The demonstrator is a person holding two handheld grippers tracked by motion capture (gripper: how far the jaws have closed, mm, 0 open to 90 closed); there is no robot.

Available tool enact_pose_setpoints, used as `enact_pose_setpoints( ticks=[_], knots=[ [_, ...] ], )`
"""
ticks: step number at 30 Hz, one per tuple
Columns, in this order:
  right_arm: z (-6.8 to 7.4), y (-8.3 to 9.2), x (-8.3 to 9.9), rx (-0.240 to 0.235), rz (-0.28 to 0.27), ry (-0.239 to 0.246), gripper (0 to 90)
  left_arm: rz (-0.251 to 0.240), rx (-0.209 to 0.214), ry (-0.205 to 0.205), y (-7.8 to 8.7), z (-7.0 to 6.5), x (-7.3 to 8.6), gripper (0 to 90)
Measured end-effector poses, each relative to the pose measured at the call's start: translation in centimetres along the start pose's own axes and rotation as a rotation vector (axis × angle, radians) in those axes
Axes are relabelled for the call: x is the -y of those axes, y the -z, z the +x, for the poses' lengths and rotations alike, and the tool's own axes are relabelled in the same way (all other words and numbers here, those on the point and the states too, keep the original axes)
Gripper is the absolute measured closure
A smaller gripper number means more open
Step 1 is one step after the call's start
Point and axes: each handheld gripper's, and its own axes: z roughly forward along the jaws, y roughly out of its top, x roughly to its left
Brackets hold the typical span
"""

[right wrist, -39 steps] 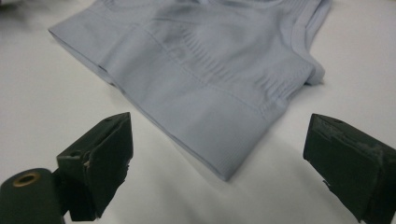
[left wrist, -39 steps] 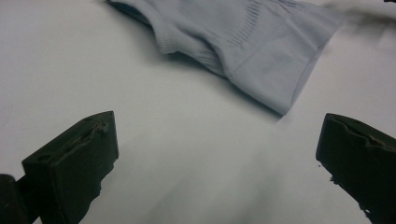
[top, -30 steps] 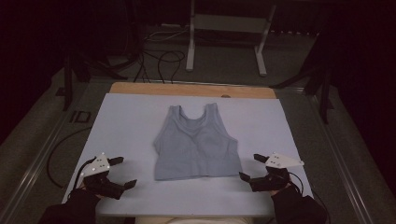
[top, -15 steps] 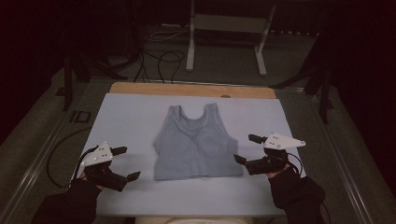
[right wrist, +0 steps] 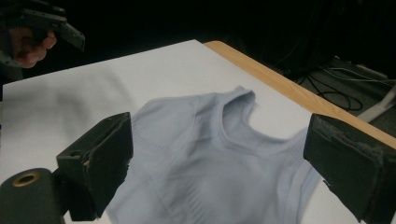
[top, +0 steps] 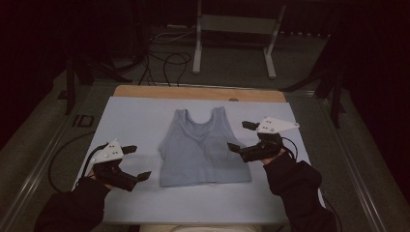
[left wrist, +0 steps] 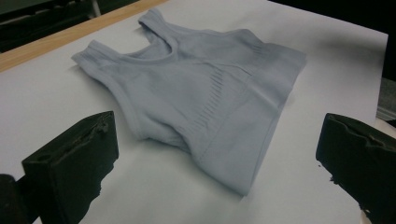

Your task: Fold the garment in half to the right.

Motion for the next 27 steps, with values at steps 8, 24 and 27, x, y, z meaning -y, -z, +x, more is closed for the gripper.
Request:
enact_pose_setpoints(
  ticks=[8,24,27],
  knots=[
    [-0.7,-3.0,-2.1,-0.035,0.0,0.011,8.5,0.017,0.0,-0.004,-0.9,-0.3,-0.9,0.0],
    [-1.8,-9.2,-4.8,-0.071,0.019,0.017,8.5,0.051,-0.057,0.052,-4.0,-1.1,-0.7,0.0],
    [-2.0,-10.9,-4.8,-0.085,0.035,0.013,8.5,0.052,-0.062,0.069,-4.6,-1.4,-0.3,0.0]
  ],
)
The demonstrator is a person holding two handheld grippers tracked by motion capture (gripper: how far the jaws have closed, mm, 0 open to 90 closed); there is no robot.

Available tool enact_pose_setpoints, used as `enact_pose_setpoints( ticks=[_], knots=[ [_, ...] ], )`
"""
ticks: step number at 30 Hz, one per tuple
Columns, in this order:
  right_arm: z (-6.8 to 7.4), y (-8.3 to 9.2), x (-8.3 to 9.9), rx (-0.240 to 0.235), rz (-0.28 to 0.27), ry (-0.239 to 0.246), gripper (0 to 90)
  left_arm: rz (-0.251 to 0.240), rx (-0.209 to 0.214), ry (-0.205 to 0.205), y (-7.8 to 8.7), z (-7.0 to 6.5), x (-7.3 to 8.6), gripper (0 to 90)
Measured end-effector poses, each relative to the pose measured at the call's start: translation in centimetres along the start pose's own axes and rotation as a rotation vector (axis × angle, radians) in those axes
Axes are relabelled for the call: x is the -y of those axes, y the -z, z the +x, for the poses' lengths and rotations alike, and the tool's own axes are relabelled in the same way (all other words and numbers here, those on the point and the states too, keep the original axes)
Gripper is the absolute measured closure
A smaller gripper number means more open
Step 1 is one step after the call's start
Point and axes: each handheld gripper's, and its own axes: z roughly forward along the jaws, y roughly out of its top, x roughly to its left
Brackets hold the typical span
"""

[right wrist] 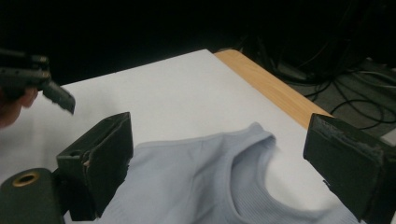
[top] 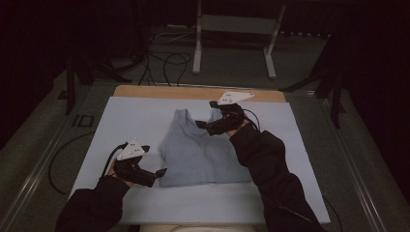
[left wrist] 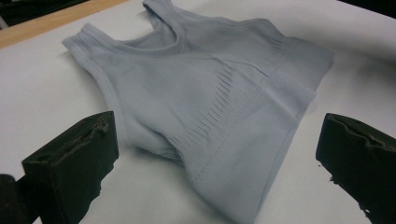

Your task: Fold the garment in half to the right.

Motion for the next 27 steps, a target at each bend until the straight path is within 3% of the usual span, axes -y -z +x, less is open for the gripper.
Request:
enact_pose_setpoints(
  ticks=[13,19,23,27],
  knots=[
    [-0.3,-5.7,-1.0,-0.039,0.024,-0.003,8.5,0.053,-0.075,0.083,-2.8,-1.0,1.8,0.0],
    [-0.6,-8.1,-0.8,-0.047,0.048,0.003,8.5,0.116,-0.054,0.099,-3.8,-1.3,2.3,0.1],
    [-0.9,-9.7,-0.3,-0.048,0.07,-0.004,8.5,0.202,-0.051,0.102,-4.5,-1.5,2.8,0.1],
    [-1.3,-10.9,0.2,-0.043,0.089,-0.014,8.5,0.22,-0.053,0.113,-4.6,-1.4,3.1,0.3]
  ],
)
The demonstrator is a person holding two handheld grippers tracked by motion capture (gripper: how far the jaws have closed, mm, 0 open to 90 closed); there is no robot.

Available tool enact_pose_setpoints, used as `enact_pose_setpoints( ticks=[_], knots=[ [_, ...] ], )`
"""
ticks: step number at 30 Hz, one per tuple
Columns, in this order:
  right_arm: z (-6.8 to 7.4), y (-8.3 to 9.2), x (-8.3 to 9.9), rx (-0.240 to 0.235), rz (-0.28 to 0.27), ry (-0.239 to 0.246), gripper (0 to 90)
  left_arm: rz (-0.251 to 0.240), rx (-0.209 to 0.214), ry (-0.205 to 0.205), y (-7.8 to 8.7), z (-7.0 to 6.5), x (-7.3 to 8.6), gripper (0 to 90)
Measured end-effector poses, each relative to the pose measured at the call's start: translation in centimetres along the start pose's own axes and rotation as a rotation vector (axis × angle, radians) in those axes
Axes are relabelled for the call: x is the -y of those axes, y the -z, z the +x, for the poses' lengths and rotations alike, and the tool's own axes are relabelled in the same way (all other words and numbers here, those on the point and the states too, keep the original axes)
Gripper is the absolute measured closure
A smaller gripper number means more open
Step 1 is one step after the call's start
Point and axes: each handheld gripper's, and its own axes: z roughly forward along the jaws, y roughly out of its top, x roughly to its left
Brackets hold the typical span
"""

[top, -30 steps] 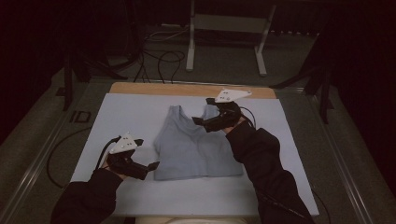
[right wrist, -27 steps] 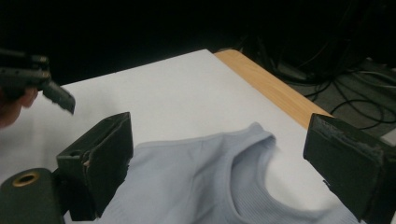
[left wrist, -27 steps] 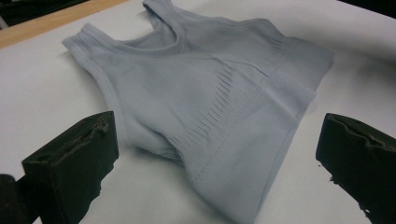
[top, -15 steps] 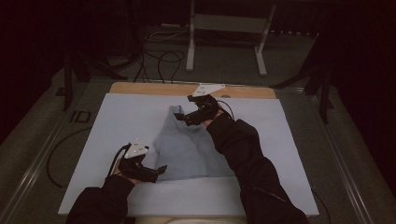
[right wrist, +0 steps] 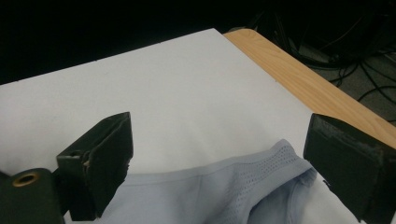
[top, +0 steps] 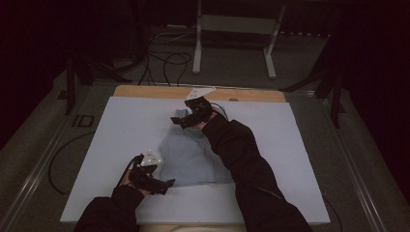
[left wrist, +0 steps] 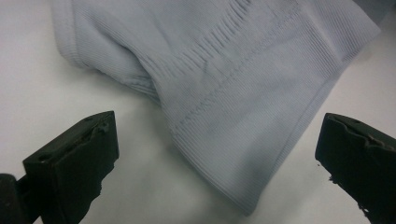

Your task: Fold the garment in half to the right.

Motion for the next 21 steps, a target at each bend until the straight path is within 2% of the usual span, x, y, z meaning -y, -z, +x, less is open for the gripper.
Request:
enact_pose_setpoints(
  ticks=[4,9,14,15,17,21],
  knots=[
    [-0.5,-1.2,0.3,0.008,0.028,0.004,8.6,0.022,0.008,0.01,-0.1,0.0,0.1,6.8],
    [-1.1,-2.3,0.7,0.018,0.056,-0.002,9.3,0.04,0.012,0.041,-0.5,0.3,0.3,18.1],
    [-1.5,-3.1,0.9,0.024,0.08,0.003,9.4,0.053,0.019,0.042,-0.8,0.3,0.3,30.8],
    [-1.6,-3.3,0.9,0.025,0.081,0.001,11.9,0.053,0.019,0.042,-0.8,0.3,0.3,30.8],
    [-1.9,-3.7,0.8,0.027,0.089,0.005,12.9,0.063,0.011,0.03,-1.1,0.0,0.3,39.1],
    [-2.3,-4.2,0.6,0.039,0.091,-0.014,14.0,0.05,0.024,0.05,-1.1,0.2,0.3,53.9]
  ],
)
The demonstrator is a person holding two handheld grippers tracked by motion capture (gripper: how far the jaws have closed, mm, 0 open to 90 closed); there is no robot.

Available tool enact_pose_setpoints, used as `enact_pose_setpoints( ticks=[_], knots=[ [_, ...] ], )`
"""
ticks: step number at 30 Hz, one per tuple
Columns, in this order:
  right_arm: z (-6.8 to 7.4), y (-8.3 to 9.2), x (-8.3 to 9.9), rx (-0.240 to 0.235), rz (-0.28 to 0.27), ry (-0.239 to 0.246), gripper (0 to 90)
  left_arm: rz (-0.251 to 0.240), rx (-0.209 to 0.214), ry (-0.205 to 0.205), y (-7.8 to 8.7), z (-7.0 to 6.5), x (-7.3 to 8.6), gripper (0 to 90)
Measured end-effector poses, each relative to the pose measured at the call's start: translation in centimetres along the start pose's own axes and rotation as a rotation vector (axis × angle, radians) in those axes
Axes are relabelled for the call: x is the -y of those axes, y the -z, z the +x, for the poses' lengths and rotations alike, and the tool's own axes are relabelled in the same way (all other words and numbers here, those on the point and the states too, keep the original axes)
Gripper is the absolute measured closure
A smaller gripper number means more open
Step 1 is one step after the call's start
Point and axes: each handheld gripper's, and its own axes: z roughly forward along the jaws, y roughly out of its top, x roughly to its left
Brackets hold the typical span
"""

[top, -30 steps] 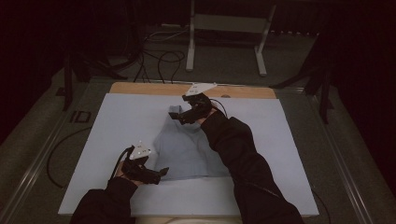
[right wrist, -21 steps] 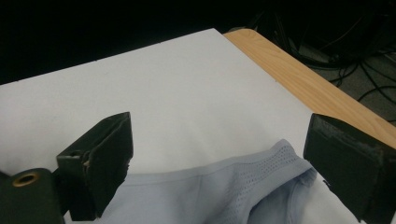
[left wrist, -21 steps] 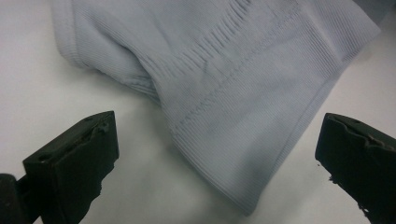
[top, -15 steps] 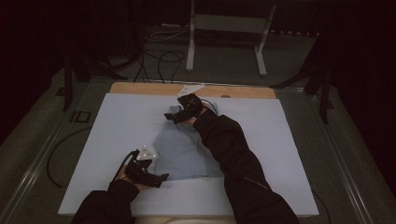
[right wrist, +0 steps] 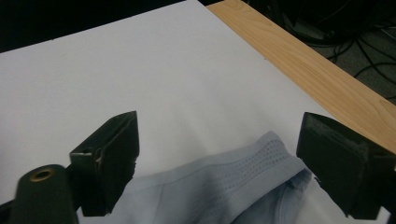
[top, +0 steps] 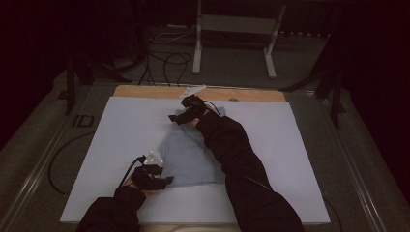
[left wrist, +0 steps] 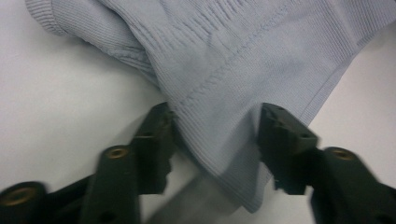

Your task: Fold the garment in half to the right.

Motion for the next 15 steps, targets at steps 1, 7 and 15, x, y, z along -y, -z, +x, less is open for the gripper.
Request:
enact_pose_setpoints(
  ticks=[1,7,15],
  knots=[
    [-0.1,-0.2,0.0,0.005,0.001,0.0,14.6,-0.001,0.002,0.005,0.0,0.0,0.0,55.9],
    [-0.9,-1.6,-0.1,0.028,0.032,-0.029,21.8,-0.005,0.032,0.017,-0.1,0.0,-0.1,70.7],
    [-1.6,-3.6,0.4,0.06,0.106,-0.032,34.6,-0.001,0.057,0.032,-0.1,0.2,-0.2,78.5]
  ],
)
